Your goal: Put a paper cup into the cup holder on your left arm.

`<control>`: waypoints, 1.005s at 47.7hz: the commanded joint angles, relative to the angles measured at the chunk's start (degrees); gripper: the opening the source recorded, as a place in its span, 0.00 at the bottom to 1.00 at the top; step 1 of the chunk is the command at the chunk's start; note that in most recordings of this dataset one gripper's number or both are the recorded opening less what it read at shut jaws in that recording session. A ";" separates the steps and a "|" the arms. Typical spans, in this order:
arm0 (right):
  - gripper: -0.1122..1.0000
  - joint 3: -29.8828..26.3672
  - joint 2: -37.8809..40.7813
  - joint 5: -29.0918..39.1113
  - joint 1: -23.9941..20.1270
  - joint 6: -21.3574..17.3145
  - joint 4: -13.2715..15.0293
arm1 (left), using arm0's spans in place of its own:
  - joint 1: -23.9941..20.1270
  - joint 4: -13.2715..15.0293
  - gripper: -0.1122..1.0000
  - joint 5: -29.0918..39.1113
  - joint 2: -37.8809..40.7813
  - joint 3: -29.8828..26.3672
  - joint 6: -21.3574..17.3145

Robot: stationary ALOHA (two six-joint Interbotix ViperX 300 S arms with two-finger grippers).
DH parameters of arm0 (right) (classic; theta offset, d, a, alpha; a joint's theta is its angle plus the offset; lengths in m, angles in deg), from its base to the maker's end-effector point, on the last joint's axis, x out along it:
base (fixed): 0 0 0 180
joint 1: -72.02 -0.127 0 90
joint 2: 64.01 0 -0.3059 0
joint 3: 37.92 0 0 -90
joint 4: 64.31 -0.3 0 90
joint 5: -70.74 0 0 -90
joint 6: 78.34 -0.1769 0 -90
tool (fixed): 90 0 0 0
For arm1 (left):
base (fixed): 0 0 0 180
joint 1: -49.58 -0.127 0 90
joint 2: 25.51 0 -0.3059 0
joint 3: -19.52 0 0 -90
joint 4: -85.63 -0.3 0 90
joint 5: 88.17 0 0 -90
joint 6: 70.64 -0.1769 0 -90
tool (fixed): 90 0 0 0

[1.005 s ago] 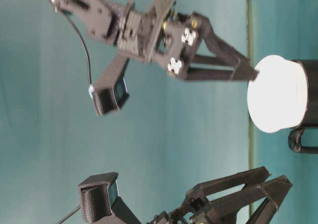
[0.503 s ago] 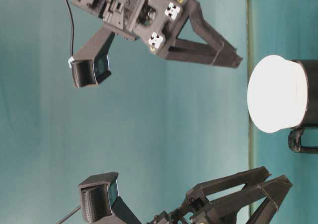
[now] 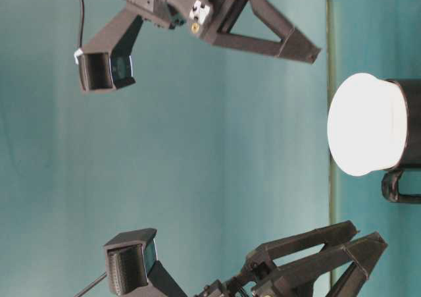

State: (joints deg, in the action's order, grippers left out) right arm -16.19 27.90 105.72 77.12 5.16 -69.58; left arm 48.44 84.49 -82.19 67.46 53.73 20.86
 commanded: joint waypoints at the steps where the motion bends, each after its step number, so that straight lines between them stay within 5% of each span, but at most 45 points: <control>1: 0.86 -0.35 -1.49 -0.26 -0.26 0.62 0.09 | -0.09 0.00 0.87 -0.44 -0.18 -0.70 -0.09; 48: 0.86 -0.35 -1.49 -1.41 -0.70 0.53 0.09 | 0.44 -0.09 0.87 -0.44 -0.18 -0.62 0.09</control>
State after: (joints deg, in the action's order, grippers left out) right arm -16.10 27.64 104.67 76.68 5.33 -69.58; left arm 48.61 84.58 -82.19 67.46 53.73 20.86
